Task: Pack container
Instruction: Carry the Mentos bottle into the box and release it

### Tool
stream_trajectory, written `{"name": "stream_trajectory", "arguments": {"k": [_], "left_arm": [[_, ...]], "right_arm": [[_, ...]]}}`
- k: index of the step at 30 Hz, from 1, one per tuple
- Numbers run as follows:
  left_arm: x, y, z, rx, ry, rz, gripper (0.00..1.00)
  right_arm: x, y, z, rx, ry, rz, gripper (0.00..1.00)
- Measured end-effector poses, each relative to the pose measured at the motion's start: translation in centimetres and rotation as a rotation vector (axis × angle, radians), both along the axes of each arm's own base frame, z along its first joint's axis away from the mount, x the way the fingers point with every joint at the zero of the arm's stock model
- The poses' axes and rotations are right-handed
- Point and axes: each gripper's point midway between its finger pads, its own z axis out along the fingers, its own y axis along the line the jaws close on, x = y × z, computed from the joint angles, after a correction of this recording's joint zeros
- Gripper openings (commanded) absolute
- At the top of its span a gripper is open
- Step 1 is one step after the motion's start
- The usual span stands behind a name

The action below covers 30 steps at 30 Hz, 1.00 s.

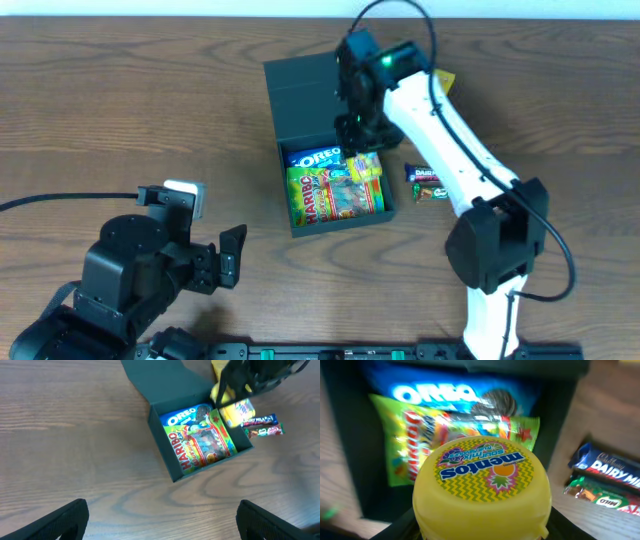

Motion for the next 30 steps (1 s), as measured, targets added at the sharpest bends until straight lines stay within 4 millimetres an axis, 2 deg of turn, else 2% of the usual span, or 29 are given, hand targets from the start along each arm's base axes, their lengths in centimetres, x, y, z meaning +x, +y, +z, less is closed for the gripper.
{"name": "stream_trajectory", "arguments": {"k": [4, 7, 11, 21, 22, 24, 27, 30], "left_arm": [[-0.1, 0.0, -0.1, 0.002, 0.004, 0.0, 0.96], [-0.1, 0.0, -0.1, 0.002, 0.004, 0.0, 0.95], [-0.1, 0.0, -0.1, 0.002, 0.004, 0.0, 0.96], [-0.1, 0.0, -0.1, 0.002, 0.004, 0.0, 0.95], [-0.1, 0.0, -0.1, 0.002, 0.004, 0.0, 0.95], [-0.1, 0.0, -0.1, 0.002, 0.004, 0.0, 0.95], [-0.1, 0.0, -0.1, 0.002, 0.004, 0.0, 0.95], [-0.1, 0.0, -0.1, 0.002, 0.004, 0.0, 0.95]], "right_arm": [[-1.9, -1.4, -3.5, -0.062, 0.077, -0.003, 0.29], [-2.5, -1.7, -5.0, -0.074, 0.098, -0.01, 0.3], [-2.6, -1.7, -5.8, -0.074, 0.099, -0.025, 0.31], [-2.3, -1.6, -5.9, -0.069, 0.088, -0.04, 0.33], [-2.3, -1.6, -5.9, -0.069, 0.088, -0.04, 0.35], [-2.3, -1.6, -5.9, -0.069, 0.088, -0.04, 0.59], [-2.4, -1.6, -5.9, -0.067, 0.093, -0.049, 0.85], [-2.6, -1.5, -5.8, -0.062, 0.105, -0.05, 0.88]]}}
